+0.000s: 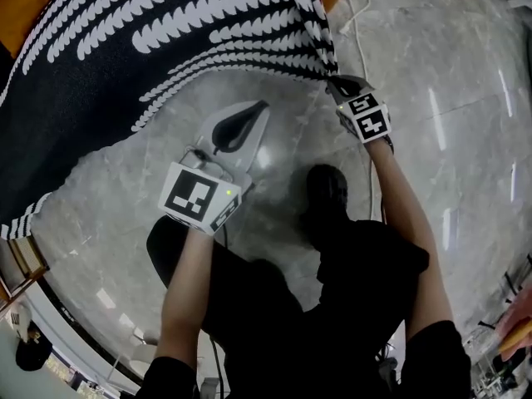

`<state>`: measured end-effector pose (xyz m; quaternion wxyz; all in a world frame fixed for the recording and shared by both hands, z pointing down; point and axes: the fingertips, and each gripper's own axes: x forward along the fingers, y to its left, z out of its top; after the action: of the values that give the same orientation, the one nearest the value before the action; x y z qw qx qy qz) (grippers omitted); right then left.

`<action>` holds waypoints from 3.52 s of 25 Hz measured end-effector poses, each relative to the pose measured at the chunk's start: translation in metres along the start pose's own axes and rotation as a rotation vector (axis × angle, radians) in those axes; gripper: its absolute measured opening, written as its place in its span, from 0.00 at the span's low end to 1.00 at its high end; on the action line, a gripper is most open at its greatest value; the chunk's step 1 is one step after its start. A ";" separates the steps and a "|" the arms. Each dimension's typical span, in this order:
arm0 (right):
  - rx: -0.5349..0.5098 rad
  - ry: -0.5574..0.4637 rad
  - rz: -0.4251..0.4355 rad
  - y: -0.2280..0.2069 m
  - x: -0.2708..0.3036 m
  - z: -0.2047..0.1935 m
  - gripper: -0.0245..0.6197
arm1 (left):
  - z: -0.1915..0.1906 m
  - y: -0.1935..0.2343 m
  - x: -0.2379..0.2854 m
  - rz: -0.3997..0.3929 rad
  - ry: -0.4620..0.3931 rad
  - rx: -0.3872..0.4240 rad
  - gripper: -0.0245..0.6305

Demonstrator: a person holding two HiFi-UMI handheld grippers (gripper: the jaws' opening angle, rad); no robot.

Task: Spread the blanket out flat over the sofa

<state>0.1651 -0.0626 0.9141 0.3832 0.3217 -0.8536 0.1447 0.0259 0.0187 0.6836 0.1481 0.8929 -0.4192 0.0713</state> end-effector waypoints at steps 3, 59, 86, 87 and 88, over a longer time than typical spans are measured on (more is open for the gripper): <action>0.010 -0.010 0.005 0.003 -0.001 -0.002 0.05 | 0.001 0.002 -0.003 0.005 -0.012 -0.001 0.06; 0.062 0.016 0.173 0.016 -0.221 0.187 0.25 | 0.238 -0.007 -0.060 0.114 0.120 -0.055 0.06; 0.050 -0.301 0.283 0.037 -0.571 0.538 0.25 | 0.602 -0.118 -0.178 0.341 -0.011 -0.146 0.06; 0.044 -0.314 0.288 0.042 -0.577 0.547 0.25 | 0.609 -0.117 -0.185 0.353 -0.020 -0.143 0.06; 0.037 -0.328 0.293 0.047 -0.582 0.557 0.25 | 0.616 -0.117 -0.193 0.366 -0.030 -0.140 0.06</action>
<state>0.1124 -0.0472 0.1085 0.2079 0.2206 -0.9393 0.1603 -0.0058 0.0301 0.0280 0.1880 0.7903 -0.5806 0.0544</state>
